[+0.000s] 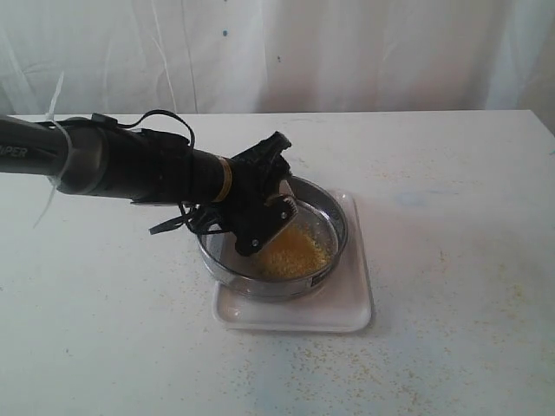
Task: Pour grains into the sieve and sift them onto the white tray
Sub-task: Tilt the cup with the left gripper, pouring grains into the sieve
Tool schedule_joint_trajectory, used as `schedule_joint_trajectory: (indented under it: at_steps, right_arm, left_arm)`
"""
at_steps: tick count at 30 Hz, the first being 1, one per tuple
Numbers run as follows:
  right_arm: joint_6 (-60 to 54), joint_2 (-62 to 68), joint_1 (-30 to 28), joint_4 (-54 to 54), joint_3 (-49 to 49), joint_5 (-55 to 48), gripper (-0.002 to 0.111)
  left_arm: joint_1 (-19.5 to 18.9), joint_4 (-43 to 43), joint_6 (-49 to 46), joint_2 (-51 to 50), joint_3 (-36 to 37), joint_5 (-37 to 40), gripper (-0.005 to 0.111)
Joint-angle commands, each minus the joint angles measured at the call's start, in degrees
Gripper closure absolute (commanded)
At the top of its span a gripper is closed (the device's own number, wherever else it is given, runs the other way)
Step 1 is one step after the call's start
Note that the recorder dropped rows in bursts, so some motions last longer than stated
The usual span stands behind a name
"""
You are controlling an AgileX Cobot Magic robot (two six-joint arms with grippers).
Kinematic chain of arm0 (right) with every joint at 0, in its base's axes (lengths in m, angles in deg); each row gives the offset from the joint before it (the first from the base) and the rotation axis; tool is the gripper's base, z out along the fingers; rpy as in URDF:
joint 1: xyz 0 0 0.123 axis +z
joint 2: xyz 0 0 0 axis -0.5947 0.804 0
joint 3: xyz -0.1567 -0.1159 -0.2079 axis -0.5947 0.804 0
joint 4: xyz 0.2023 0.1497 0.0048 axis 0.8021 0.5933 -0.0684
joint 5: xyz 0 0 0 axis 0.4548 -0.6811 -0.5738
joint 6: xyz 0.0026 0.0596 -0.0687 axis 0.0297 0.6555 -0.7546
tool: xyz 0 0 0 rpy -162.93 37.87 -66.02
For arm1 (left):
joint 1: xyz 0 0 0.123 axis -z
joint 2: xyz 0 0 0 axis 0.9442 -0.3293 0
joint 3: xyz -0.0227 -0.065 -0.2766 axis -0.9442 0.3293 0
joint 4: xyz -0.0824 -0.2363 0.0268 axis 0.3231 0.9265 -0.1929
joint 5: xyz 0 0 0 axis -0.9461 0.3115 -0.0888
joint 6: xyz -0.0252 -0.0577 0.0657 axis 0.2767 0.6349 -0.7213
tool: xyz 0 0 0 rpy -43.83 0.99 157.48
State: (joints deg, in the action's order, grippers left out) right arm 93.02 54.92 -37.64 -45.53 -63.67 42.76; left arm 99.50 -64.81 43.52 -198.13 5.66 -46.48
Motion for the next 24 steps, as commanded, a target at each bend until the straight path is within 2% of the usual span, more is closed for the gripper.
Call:
schedule_joint_trajectory:
  at_steps: [1,6,14,19,24]
  right_arm:
    - [0.0,-0.3,0.1,-0.1,0.1,0.3,0.108]
    - [0.0,-0.3,0.1,-0.1,0.1,0.3,0.108]
    - [0.0,-0.3,0.1,-0.1,0.1,0.3,0.108]
    - [0.0,-0.3,0.1,-0.1,0.1,0.3,0.108]
    - [0.0,-0.3,0.1,-0.1,0.1,0.3,0.108]
  left_arm:
    - [0.1,-1.0,-6.2,0.7,-0.3,0.7,0.107]
    - [0.1,-1.0,-11.0,0.7,-0.3,0.7,0.107]
    - [0.1,-1.0,-12.7,0.9,-0.7,0.4,0.107]
    - [0.3,-1.0,-12.7,1.0,-3.6,0.6,0.107]
    - [1.9,-5.1,-12.8,1.0,-4.4,4.5,0.107]
